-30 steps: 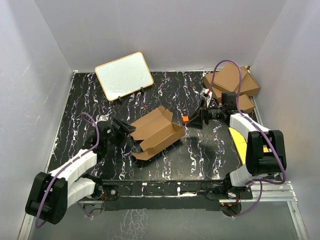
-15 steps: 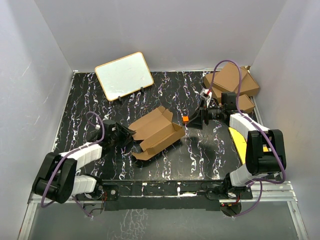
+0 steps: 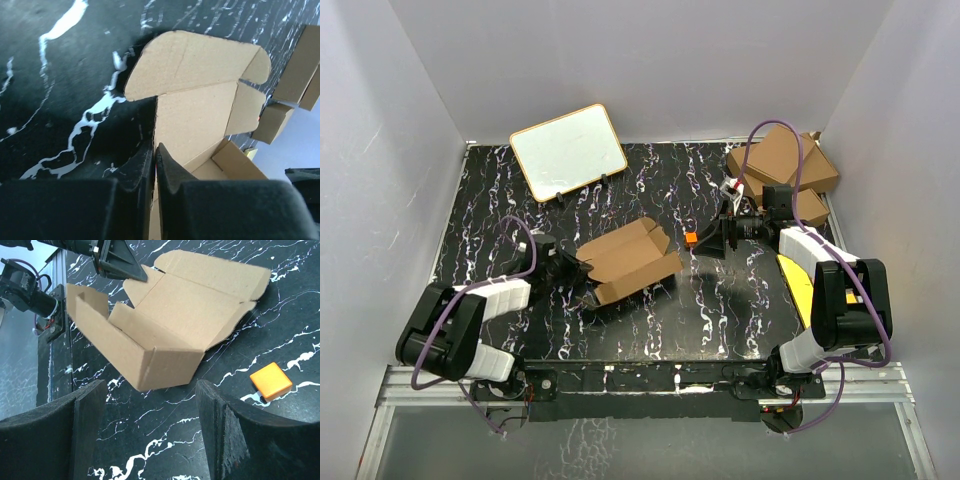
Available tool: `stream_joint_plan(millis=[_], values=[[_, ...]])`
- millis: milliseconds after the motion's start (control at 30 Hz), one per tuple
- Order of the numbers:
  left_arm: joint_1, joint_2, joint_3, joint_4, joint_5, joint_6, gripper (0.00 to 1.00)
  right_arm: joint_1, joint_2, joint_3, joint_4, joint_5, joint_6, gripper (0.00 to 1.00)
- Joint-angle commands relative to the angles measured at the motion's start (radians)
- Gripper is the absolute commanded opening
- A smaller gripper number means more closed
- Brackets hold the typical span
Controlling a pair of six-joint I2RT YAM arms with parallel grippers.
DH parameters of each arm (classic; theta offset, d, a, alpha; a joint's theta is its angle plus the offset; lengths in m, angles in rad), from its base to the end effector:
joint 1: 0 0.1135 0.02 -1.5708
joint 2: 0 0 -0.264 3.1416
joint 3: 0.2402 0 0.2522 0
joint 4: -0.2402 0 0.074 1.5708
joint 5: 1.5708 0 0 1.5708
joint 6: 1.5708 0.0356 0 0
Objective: Fold the paper box
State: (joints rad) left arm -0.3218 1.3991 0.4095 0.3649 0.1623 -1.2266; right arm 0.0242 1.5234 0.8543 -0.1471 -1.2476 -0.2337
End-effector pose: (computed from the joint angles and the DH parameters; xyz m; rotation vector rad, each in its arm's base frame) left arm 0.2335 -0.0839 0.1380 -0.9536 2.1893 -0.9925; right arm 0.2944 0.0409 0.2102 -0.8025 1.8629 1.3153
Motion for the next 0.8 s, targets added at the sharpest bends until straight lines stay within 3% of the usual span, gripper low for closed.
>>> stream_joint_plan(millis=[0,200,367,533,600,700,767], values=[[0.007,-0.027,0.070,-0.023,0.003,0.131,0.00,-0.005,-0.008,0.014,0.048,-0.044,-0.023,0.77],[0.007,-0.084,0.130,-0.037,0.012,0.363,0.00,-0.015,-0.008,0.018,0.050,-0.062,-0.011,0.77],[0.007,-0.136,0.136,0.041,0.053,0.530,0.00,-0.021,-0.025,0.021,0.050,-0.062,-0.010,0.78],[0.007,-0.111,0.148,0.170,0.174,0.606,0.00,-0.059,-0.043,0.024,0.050,-0.070,-0.005,0.80],[0.007,-0.083,0.170,0.189,0.222,0.626,0.00,-0.060,-0.046,0.026,0.055,-0.066,0.002,0.83],[0.004,-0.055,0.184,0.230,0.272,0.640,0.00,-0.062,-0.051,0.028,0.064,-0.042,0.027,0.98],[-0.005,-0.048,0.184,0.265,0.292,0.652,0.00,-0.066,-0.054,0.028,0.083,-0.016,0.057,0.99]])
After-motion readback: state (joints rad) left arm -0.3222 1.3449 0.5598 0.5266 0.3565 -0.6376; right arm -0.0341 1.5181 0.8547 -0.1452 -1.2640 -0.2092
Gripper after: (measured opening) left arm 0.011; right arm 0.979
